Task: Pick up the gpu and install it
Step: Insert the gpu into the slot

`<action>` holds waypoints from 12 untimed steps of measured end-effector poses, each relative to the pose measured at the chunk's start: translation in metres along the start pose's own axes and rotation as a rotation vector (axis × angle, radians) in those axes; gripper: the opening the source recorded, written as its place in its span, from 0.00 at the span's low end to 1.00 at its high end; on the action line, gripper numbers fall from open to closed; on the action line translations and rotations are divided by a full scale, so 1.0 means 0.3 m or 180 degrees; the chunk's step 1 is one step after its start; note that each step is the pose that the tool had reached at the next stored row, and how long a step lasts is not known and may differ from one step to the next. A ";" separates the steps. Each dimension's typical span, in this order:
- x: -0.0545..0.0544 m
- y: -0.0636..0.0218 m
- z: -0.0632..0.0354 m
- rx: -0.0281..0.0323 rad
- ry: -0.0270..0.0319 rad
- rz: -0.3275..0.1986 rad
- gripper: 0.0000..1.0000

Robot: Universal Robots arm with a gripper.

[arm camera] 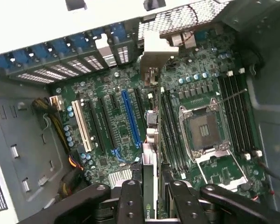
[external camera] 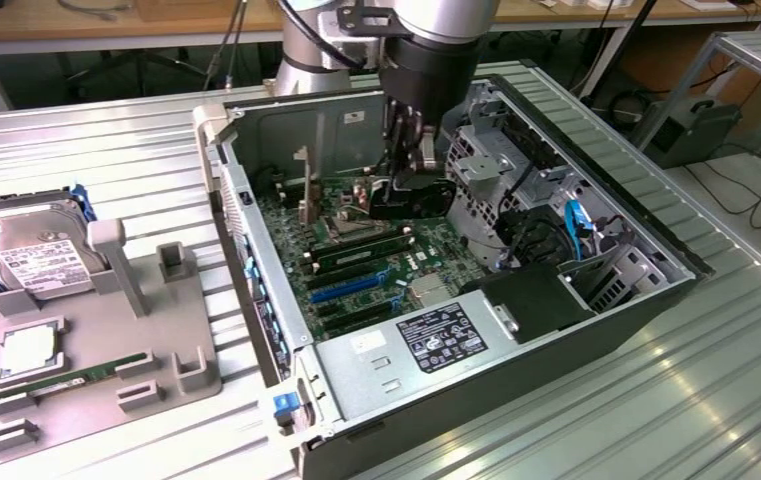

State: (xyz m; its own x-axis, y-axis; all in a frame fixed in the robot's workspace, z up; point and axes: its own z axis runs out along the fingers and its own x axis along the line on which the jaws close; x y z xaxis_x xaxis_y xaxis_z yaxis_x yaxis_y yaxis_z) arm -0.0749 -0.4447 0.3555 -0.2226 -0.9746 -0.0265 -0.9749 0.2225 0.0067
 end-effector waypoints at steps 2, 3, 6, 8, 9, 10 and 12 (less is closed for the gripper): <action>0.000 0.000 0.010 -0.0007 -0.0004 -0.0199 0.26; 0.000 0.000 0.013 -0.0009 -0.0007 -0.0258 0.26; 0.001 0.000 0.023 -0.0016 -0.0015 -0.0455 0.26; 0.001 0.001 0.031 -0.0023 -0.0029 -0.0604 0.26; 0.002 0.006 0.037 -0.0029 -0.0048 -0.0656 0.26; 0.005 0.014 0.040 -0.0032 -0.0061 -0.0671 0.26; 0.014 0.036 0.046 -0.0039 -0.0073 -0.0672 0.26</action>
State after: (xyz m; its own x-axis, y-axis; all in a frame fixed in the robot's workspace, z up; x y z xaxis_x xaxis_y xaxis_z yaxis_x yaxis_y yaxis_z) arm -0.0863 -0.4461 0.3417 -0.0136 -0.9986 -0.0513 -0.9999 0.0130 0.0107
